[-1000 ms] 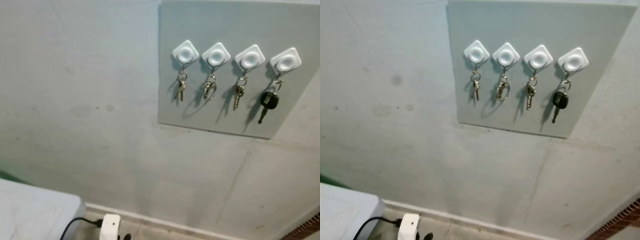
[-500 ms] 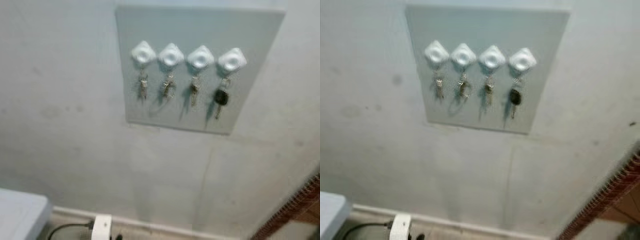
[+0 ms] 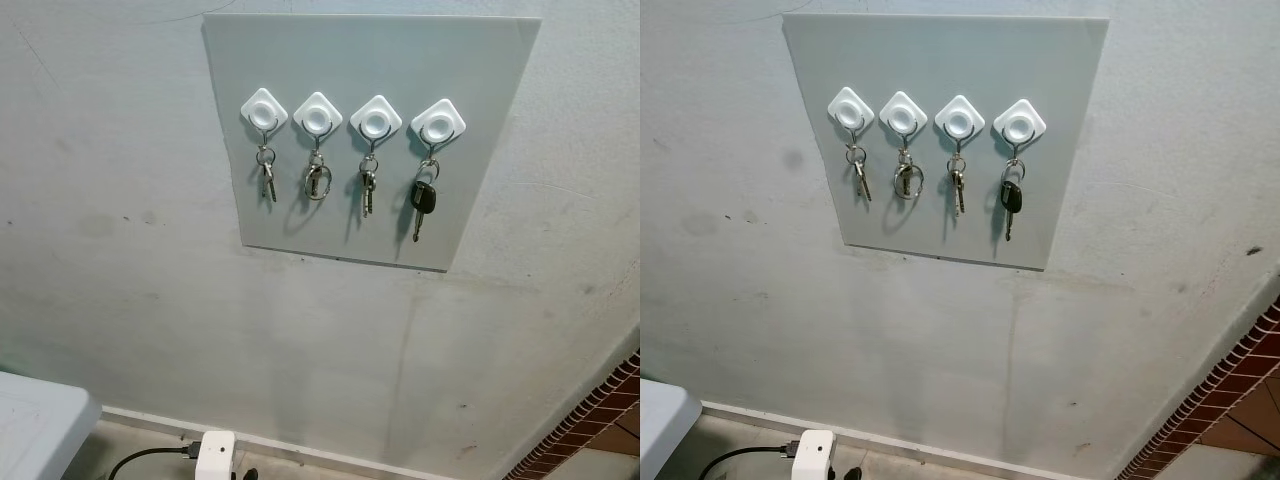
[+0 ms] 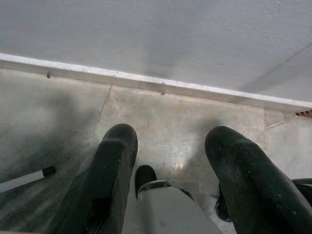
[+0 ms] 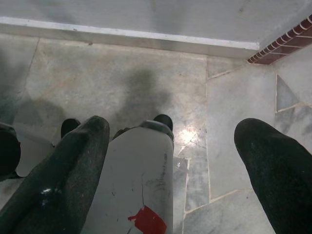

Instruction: Hang keys on a hook

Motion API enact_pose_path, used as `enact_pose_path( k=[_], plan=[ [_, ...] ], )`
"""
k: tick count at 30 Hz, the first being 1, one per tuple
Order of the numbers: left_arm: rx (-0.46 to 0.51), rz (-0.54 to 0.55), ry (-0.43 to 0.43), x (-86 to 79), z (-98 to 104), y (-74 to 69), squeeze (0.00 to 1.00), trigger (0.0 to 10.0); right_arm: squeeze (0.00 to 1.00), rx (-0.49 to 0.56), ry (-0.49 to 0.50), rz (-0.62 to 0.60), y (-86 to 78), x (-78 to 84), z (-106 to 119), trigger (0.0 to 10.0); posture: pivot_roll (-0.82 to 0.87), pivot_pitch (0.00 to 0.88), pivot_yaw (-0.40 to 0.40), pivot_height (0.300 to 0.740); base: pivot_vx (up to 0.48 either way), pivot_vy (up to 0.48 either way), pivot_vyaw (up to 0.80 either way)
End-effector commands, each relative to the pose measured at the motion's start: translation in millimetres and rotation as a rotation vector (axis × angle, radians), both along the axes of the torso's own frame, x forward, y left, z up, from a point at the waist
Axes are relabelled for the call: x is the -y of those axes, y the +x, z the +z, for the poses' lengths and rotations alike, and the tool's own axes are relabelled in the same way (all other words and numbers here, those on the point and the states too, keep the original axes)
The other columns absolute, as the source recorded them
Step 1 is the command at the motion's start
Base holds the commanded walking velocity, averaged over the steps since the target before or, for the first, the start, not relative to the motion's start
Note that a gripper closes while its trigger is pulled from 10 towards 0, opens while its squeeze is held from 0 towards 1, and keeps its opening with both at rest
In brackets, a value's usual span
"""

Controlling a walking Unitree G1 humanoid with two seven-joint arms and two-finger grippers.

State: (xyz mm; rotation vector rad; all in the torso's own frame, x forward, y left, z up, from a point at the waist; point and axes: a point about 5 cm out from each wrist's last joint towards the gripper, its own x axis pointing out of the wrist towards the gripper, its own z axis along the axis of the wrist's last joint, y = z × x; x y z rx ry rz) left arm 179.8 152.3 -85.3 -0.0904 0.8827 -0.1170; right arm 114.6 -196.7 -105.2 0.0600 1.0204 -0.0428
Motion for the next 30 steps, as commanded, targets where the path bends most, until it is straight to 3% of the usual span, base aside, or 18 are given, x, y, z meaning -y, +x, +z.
enact_pose_path(
  k=[1, 30],
  plan=[
    [0.0, -0.01, 0.01, -3.0, 0.6, 1.3, 0.0, 10.0, 0.0, -0.021, 0.003, -0.017, -3.8, -2.5, -1.9, 10.0, 0.13, 0.0, 0.042, 0.74, 0.0, 0.0, 0.0],
    [-0.002, -0.017, 0.012, -1.7, 0.7, 1.8, 0.0, 10.0, 0.0, -0.062, -0.011, -0.041, -6.7, -0.8, -3.6, 10.0, 0.13, 0.0, 0.044, 0.74, 0.0, 0.0, 0.0]
  ],
)
